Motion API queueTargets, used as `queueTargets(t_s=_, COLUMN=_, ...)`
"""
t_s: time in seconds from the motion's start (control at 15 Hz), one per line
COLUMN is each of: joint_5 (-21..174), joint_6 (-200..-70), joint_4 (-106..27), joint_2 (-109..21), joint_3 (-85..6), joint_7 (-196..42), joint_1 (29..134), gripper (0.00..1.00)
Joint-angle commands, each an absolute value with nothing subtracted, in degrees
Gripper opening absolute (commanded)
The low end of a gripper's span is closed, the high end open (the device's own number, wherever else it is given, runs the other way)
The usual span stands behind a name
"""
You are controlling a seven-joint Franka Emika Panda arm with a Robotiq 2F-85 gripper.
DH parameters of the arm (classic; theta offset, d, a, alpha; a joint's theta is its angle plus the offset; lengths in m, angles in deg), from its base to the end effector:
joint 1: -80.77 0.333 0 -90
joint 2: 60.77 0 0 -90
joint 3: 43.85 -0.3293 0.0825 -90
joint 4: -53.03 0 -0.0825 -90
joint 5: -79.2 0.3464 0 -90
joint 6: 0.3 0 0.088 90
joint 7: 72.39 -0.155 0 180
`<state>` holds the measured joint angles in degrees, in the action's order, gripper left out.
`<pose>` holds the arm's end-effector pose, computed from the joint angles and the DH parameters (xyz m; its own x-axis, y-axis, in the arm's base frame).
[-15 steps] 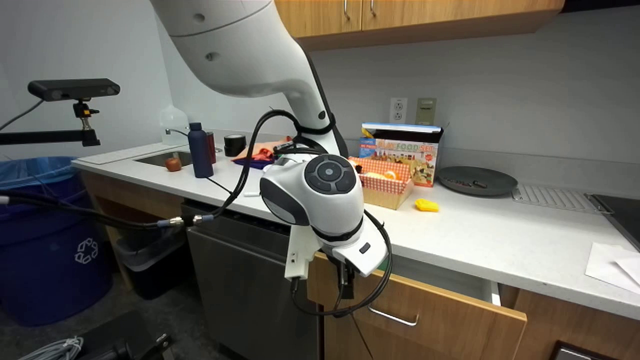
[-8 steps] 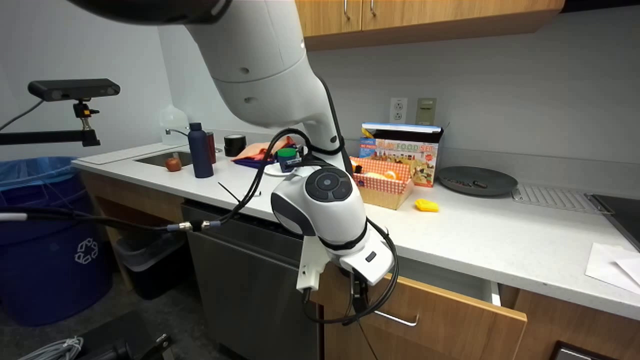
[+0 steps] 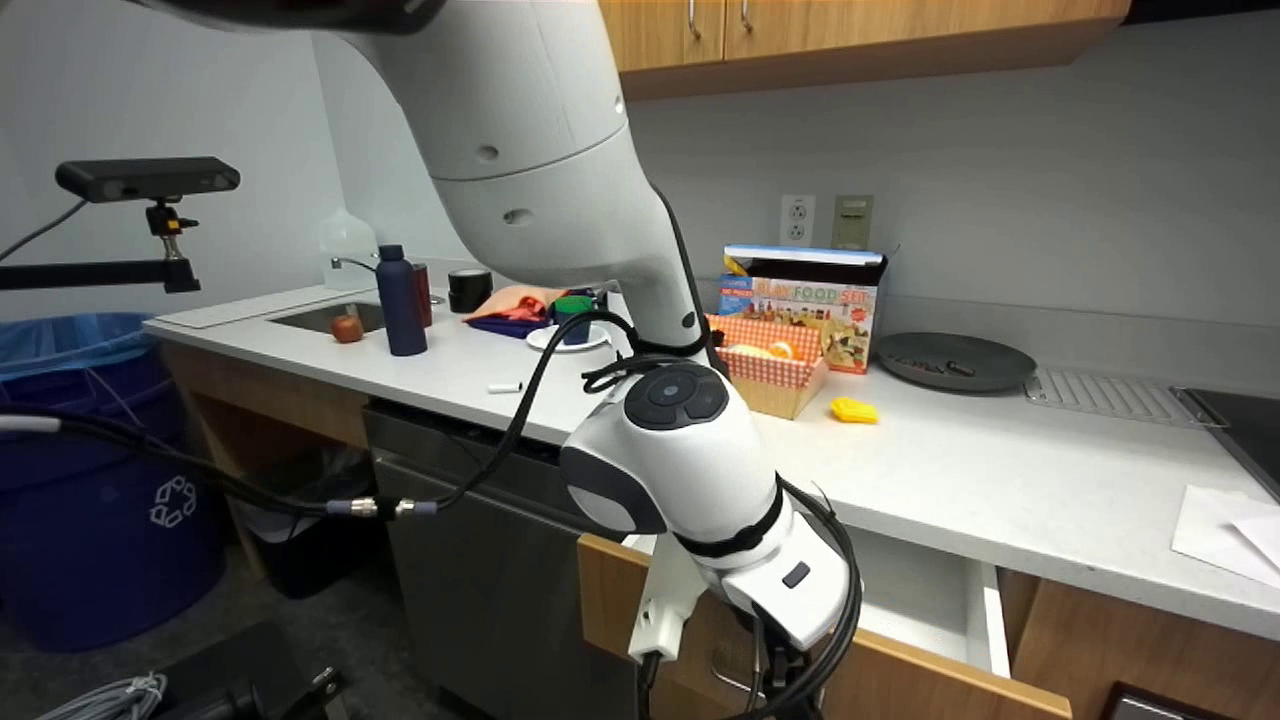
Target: Open the cupboard drawer
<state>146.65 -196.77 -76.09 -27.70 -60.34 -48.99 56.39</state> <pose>0.4961 -0.1843 0.1502 0.4407 -0.8195 0.3663 -0.8112 -0.5383 -0.2283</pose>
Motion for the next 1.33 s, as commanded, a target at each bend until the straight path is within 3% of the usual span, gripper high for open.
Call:
queueTargets(t_s=0.0, joint_5=151.0, joint_6=-199.1, joint_4=-79.9, joint_2=-28.1, joint_3=-50.7, joint_7=-47.9, joint_1=61.6, gripper=1.00)
queueTargets(t_s=0.4, joint_5=161.7, joint_6=-200.8, joint_4=-84.6, joint_2=-29.1, joint_3=-40.8, joint_7=-40.9, joint_1=67.8, gripper=1.00)
queueTargets(t_s=0.6, joint_5=166.3, joint_6=-202.3, joint_4=-86.4, joint_2=-31.4, joint_3=-40.3, joint_7=-35.3, joint_1=69.3, gripper=1.00)
queueTargets(t_s=1.27, joint_5=190.2, joint_6=-211.4, joint_4=-89.7, joint_2=-41.2, joint_3=-49.2, joint_7=-3.9, joint_1=66.4, gripper=1.00)
